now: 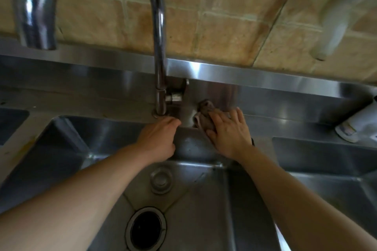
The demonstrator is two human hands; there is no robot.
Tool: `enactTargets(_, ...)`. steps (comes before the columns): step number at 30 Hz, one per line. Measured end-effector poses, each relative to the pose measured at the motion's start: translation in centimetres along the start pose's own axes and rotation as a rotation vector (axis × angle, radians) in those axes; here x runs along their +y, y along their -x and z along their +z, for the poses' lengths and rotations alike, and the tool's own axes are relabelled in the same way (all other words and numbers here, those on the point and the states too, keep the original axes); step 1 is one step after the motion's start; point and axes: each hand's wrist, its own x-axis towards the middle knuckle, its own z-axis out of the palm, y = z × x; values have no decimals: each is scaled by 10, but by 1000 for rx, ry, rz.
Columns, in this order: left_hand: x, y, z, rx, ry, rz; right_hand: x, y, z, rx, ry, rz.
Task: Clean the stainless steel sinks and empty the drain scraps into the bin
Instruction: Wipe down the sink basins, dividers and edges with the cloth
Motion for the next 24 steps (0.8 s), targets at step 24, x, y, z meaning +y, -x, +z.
enactTargets(24, 118, -53, 35, 4, -114, -35, 112, 31, -2, -147, -306, 318)
